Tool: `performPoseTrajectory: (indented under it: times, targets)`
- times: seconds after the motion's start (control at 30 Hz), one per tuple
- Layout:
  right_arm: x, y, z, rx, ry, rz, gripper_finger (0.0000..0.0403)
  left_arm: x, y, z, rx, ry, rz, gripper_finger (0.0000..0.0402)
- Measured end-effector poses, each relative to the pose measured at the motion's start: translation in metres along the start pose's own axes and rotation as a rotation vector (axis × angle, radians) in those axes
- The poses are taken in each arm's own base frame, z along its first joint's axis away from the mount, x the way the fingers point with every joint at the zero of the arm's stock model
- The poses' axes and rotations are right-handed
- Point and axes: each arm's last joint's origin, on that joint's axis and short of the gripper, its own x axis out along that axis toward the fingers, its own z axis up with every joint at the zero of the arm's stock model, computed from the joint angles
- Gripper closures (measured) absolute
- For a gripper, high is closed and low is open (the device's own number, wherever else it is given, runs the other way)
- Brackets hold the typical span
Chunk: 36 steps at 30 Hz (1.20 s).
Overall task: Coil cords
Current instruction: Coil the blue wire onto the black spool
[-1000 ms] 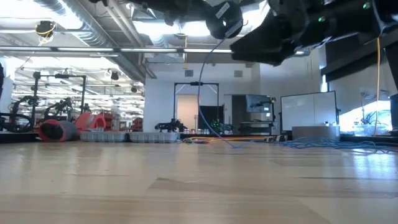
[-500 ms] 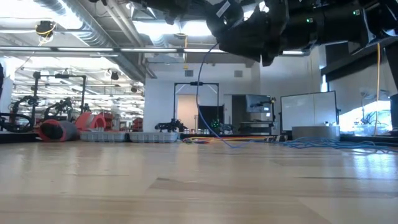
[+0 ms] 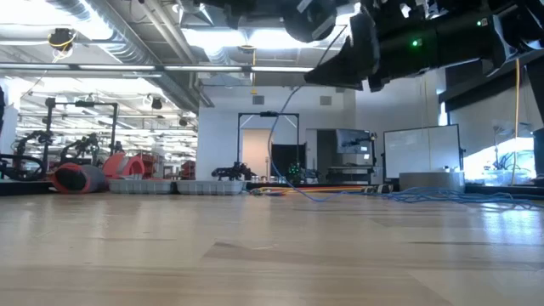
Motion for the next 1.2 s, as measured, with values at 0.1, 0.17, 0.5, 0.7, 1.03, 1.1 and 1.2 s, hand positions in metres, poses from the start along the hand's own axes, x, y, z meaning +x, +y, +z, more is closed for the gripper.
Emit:
performPoseTrajectory:
  times: [0.1,0.17,0.5,0.7,1.03,1.1,1.2]
  targets:
    - [0.003,-0.005,-0.001,-0.022,0.015,-0.048,0.0398,-0.002,-0.004,0.003,-0.009,-0.022,-0.010,0.0401]
    - [0.005,-0.009,-0.004,-0.033,0.033,-0.075,0.0395,-0.003,-0.005,0.005,-0.019,-0.046,-0.023,0.0401]
    - [0.019,-0.005,-0.008,0.016,0.040,-0.027,0.0397,0.003,0.001,0.014,-0.066,-0.200,-0.025,0.0401]
    - [0.025,0.002,-0.007,0.030,0.041,0.070,0.0396,0.014,0.012,0.008,-0.077,-0.203,0.027,0.0401]
    - [0.025,0.008,-0.006,0.022,0.035,0.251,0.0396,0.019,0.032,0.006,-0.089,-0.214,0.174,0.0401]
    - [0.025,0.009,-0.006,0.009,0.032,0.290,0.0396,0.020,0.035,0.006,-0.084,-0.214,0.192,0.0401]
    - [0.021,0.013,-0.005,-0.007,0.029,0.306,0.0396,0.021,0.036,0.001,-0.054,-0.162,0.202,0.0401]
